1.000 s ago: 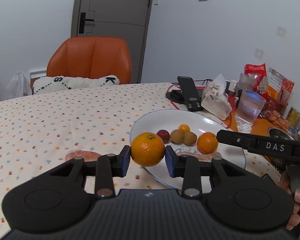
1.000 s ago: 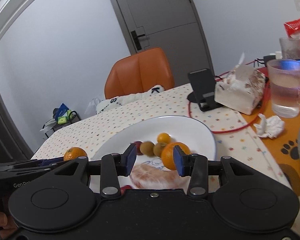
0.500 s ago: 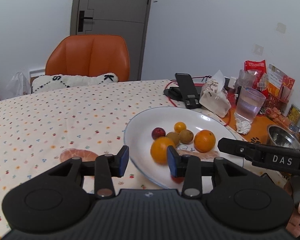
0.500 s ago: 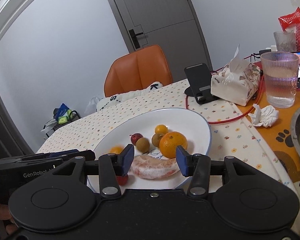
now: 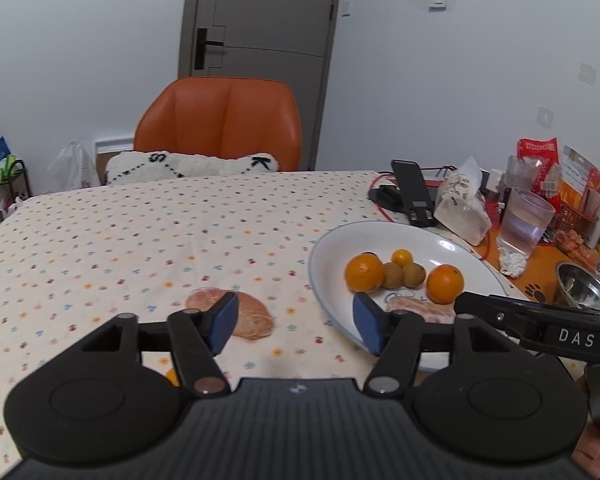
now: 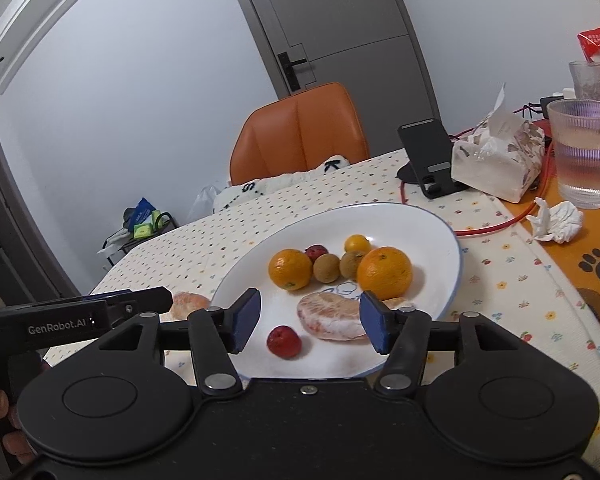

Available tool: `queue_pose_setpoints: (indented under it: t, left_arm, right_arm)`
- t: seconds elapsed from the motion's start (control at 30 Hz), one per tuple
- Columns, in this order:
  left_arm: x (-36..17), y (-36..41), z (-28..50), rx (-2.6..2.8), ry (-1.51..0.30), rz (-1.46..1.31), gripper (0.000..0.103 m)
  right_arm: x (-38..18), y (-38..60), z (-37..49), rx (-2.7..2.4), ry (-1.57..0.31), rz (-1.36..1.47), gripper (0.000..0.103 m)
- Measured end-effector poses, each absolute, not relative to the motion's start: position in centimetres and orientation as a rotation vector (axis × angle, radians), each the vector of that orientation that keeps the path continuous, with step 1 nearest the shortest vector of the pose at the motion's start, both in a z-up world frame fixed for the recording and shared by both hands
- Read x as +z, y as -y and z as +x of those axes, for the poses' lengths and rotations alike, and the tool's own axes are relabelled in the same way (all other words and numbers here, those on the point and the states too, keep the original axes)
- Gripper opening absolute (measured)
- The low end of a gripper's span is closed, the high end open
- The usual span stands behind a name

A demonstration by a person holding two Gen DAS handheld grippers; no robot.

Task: Organize fruits
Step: 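Move both open tools back toward the last tangerine and pomelo segment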

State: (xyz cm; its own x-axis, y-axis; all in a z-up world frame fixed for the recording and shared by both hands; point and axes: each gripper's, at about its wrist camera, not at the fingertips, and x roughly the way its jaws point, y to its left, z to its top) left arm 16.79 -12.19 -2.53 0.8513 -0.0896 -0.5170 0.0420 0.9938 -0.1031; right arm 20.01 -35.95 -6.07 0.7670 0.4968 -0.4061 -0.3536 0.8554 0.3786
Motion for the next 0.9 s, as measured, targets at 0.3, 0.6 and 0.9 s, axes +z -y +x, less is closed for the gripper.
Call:
queue_pose_setpoints:
  t: [0.3,0.6,0.9]
  left_arm:
    - [-2.3,10.9,15.0,-0.033,-0.528,-0.071,0.085]
    - [-2.5,9.2,13.4,-0.003,-0.524,-0.081,0.089]
    - [-2.6,7.4,11.7,0.029,-0.513,-0.127,0.094]
  right_arm:
    - [-5.8,34.8,19.4,0.495,-0.52,0.271,0.078]
    - [-5.6,33.7,18.6,0.518,-0.516,0.259,0.1]
    - [-5.5,32.4,18.1,0.538,-0.524,0.239,0.103]
